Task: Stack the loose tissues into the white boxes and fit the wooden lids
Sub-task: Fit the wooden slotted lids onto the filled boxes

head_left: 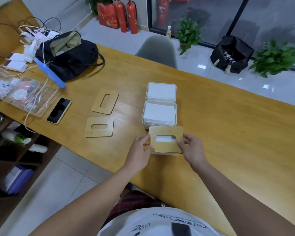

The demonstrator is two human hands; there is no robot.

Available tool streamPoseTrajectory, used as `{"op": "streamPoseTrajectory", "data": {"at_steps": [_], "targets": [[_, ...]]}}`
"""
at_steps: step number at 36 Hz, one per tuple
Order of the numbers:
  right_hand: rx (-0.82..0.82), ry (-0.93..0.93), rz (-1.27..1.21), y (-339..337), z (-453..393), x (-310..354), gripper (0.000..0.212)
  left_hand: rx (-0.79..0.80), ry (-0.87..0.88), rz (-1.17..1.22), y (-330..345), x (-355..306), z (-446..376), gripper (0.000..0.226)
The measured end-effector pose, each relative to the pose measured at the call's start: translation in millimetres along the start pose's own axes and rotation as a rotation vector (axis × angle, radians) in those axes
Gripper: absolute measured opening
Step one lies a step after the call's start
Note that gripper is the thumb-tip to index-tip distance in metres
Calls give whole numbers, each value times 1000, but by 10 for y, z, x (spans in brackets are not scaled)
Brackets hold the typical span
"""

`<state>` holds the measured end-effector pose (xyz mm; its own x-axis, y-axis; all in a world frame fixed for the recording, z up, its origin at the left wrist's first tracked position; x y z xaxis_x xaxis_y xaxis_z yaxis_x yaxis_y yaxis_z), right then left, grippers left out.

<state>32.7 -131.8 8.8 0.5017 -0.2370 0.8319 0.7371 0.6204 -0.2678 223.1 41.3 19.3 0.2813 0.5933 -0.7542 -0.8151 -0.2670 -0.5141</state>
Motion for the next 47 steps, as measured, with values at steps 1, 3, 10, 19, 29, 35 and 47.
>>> {"op": "streamPoseTrajectory", "data": {"at_steps": [1, 3, 10, 19, 29, 35, 47], "targets": [[-11, -12, 25, -3, 7, 13, 41, -4, -1, -1, -2, -7, 1, 56], [-49, -63, 128, -13, 34, 61, 46, -8, -1, -3, -2, -22, 3, 56], [-160, -290, 447, 25, 160, 223, 19, -22, -4, 3, -9, -41, 12, 54], [-188, -232, 561, 33, 140, 151, 27, -11, 18, -79, -26, -76, -34, 50], [-207, -314, 590, 12, 95, 149, 19, -72, -23, -45, 40, -15, -63, 53], [-194, -319, 531, -75, 39, 163, 26, -99, -47, 77, -29, 4, -194, 37], [31, 53, -306, 267, -306, -27, 41, -134, -217, 346, 254, -67, -495, 30]]}}
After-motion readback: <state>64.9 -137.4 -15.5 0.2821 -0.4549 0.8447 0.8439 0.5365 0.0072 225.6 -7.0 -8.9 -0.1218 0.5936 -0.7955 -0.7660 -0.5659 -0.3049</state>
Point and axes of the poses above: each hand's wrist, its own z-axis away from the middle knuckle, its own y-axis out of the palm, x = y × z, the point moved 7 cm from there along -z, towards the middle knuckle, and after that the axes turned 6 degrees about x, right-handed, at the moved point
